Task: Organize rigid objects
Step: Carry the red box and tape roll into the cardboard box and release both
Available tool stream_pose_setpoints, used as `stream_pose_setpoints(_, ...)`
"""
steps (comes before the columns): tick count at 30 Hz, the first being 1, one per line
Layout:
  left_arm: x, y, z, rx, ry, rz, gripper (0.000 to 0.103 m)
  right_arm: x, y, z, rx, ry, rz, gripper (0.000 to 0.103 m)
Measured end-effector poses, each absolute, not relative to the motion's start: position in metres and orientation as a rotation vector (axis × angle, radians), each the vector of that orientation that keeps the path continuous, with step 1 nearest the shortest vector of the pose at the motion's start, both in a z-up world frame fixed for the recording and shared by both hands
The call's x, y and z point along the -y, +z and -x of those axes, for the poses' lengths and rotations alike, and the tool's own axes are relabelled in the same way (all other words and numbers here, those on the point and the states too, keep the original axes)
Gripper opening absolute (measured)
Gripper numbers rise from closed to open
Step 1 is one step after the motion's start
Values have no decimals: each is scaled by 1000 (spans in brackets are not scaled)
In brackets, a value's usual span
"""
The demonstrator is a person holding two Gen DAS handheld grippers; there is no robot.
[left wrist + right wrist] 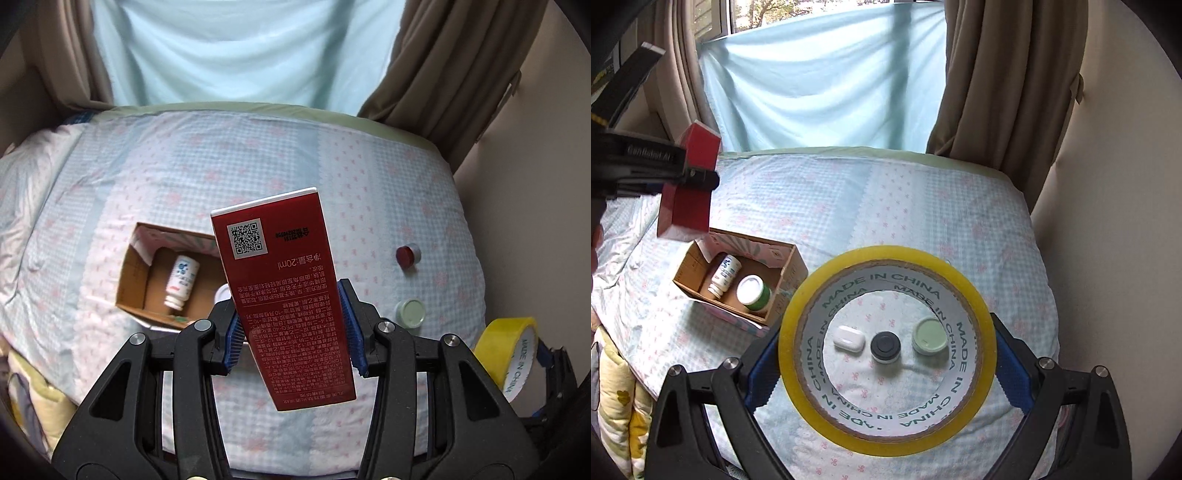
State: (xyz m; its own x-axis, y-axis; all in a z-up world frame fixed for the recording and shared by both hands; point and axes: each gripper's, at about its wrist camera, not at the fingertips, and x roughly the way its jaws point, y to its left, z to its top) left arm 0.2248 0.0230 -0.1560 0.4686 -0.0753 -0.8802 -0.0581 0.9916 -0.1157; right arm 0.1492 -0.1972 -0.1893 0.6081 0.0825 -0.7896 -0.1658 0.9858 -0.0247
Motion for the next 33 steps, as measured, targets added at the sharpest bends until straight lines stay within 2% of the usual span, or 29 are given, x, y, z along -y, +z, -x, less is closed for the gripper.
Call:
stream_pose_setpoints(7, -116, -173, -197, -1107, 67, 173, 42, 136, -173, -168, -934, 246, 80, 96)
stream_pose_setpoints(14, -195, -200, -193, -1137, 75, 197, 42, 64, -183, -195, -996, 278, 56, 96)
stream_pose_setpoints(24, -261, -260, -232, -1252, -58, 155, 42, -26, -237, -243, -1183, 198, -72, 96)
stream_pose_setpoints(33, -286, -325, -294, -1392, -132, 140, 42, -65, -291, -289, -1313, 93, -109, 96)
